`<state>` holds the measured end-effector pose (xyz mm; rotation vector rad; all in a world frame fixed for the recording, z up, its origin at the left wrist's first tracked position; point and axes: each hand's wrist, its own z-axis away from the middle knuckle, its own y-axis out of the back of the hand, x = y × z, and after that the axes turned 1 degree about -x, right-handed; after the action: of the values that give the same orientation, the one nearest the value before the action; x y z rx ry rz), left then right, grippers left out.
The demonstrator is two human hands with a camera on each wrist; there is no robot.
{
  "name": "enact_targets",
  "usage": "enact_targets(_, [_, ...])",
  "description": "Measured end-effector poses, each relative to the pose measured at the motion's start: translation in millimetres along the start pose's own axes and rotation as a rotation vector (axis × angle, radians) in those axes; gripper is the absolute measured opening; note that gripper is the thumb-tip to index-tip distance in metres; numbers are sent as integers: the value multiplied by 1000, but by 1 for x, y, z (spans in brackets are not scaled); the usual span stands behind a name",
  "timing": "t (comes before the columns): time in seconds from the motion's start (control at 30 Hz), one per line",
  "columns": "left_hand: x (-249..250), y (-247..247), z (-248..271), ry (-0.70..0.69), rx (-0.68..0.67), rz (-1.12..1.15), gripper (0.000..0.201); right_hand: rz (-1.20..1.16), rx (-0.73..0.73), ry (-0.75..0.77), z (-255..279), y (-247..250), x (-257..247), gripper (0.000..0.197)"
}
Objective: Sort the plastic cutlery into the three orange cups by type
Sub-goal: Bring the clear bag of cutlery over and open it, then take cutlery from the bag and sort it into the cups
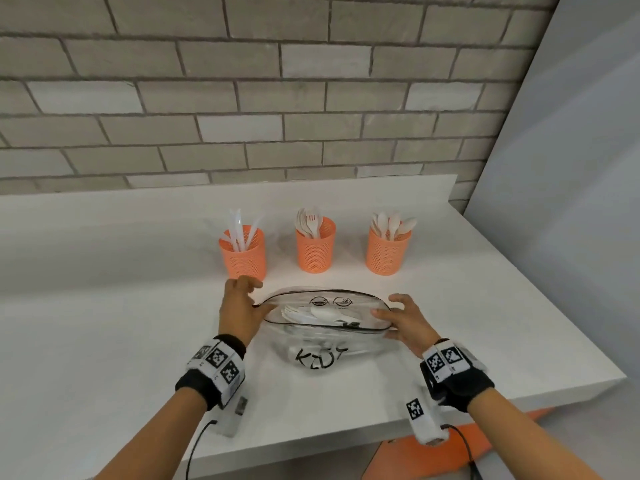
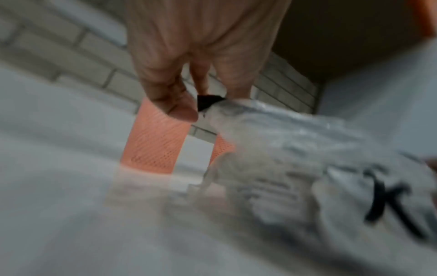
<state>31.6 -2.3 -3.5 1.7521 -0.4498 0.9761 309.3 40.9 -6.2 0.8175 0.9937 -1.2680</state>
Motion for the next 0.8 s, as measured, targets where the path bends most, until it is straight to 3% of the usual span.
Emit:
enact_targets(0.13, [9,4,11,-496,26,-263,18,628,216,460,11,-1,4,31])
enact_targets(0.23, [10,5,15,-591,-66,-413,22,933,224,606,23,-8,1,21])
enact_targets(0.33, [13,0,19,-498,-117,-448,21,972,195,502,25,-21,3,20])
enact_targets(0.43, [15,-10,26,-290,-231,-396,49,923,150,284,21,-29,5,33])
enact_targets(0.5, [15,-14,31,-205,-358,-366,68,920,152,252,19,-28,6,32])
enact_targets(0.57, [16,-11,30,-145,-480,-338,81,953,45,235,16,-24,4,43])
enact_targets(0.67, [19,-2,19,-112,-562,-281,90,896,-183,198,14,-17,-8,64])
enact_targets(0.8, [26,7,11,-185,-506,-87,84,694,-208,259,15,-9,-19,64])
